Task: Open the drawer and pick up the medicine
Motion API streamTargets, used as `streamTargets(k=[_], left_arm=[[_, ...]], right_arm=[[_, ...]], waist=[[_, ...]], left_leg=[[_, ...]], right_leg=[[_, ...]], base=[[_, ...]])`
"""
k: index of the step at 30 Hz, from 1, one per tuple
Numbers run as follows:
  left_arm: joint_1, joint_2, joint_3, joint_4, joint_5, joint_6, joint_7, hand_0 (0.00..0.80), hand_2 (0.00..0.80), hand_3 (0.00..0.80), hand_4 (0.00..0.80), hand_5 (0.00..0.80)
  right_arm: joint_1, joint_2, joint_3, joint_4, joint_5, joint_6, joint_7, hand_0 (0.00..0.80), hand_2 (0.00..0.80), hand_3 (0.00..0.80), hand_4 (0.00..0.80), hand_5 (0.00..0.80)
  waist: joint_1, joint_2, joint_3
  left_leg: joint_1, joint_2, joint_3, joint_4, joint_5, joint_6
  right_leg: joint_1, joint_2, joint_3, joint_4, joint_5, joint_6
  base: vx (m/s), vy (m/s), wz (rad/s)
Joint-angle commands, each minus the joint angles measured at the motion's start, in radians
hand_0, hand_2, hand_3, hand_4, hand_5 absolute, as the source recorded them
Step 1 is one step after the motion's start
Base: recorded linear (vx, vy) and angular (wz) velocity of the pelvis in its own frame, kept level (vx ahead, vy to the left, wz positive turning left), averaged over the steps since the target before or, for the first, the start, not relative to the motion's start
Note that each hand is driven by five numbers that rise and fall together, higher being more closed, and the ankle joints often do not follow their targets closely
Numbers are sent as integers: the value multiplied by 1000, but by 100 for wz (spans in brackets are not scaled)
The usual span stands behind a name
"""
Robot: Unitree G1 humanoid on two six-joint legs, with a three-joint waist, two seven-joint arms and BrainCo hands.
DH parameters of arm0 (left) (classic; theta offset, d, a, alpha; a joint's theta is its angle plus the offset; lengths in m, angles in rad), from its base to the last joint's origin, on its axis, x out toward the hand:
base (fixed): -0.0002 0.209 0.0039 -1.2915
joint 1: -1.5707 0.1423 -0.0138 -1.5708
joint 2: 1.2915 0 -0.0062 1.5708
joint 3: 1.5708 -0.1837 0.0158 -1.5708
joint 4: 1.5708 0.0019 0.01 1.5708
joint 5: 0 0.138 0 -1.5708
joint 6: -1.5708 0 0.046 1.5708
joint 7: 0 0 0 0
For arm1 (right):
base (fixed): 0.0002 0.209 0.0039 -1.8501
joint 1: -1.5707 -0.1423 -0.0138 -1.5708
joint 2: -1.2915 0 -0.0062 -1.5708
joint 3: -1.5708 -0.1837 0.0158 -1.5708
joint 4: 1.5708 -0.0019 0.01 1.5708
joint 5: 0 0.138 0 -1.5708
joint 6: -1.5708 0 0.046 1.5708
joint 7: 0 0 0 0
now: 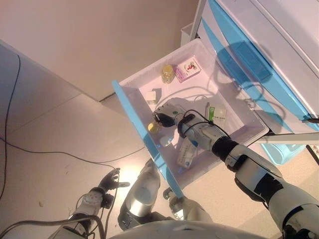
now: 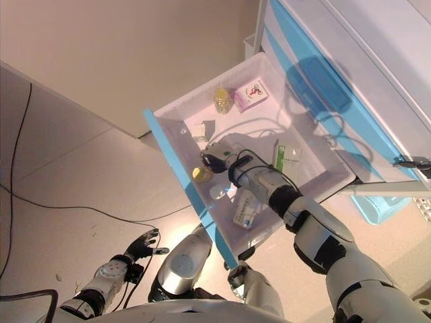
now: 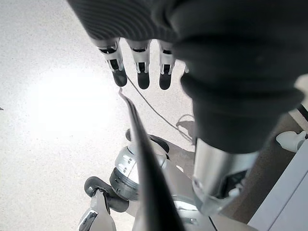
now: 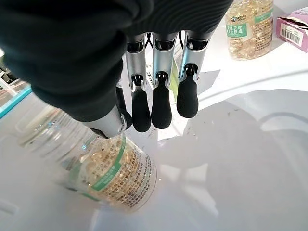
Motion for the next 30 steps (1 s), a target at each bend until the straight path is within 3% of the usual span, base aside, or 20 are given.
streamTargets(k=[1,2,22,30], left_arm=[[28,11,-36,-20,-15,-25,-3,0,0,0,0,0],[28,10,-37,-19,-16,-25,-1,0,0,0,0,0],[21,20,-21,-26,-1,-13,-7,0,0,0,0,0],[16,21,-17,-25,7,-10,-5,0,0,0,0,0]], right_arm=[[-16,49,29,-73,7,-38,-5,370,370,370,370,370],[-15,48,29,-70,6,-36,-2,0,0,0,0,0],[-15,59,53,-61,-61,-36,55,0,0,0,0,0],[-8,69,55,-62,-27,-70,68,0,0,0,0,0]], waist=[[0,7,11],[-1,7,11],[10,-4,11],[12,-10,12]], left_leg=[[8,-77,9,-12,-52,75],[9,-77,9,-13,-51,75],[11,-76,0,-19,-47,75],[12,-75,-2,-22,-47,75]], right_leg=[[-101,-88,108,63,142,110],[-100,-88,107,63,142,110],[-95,-82,104,63,140,110],[-94,-80,104,61,141,110]], base=[[0,0,0],[0,0,0],[0,0,0],[0,0,0]])
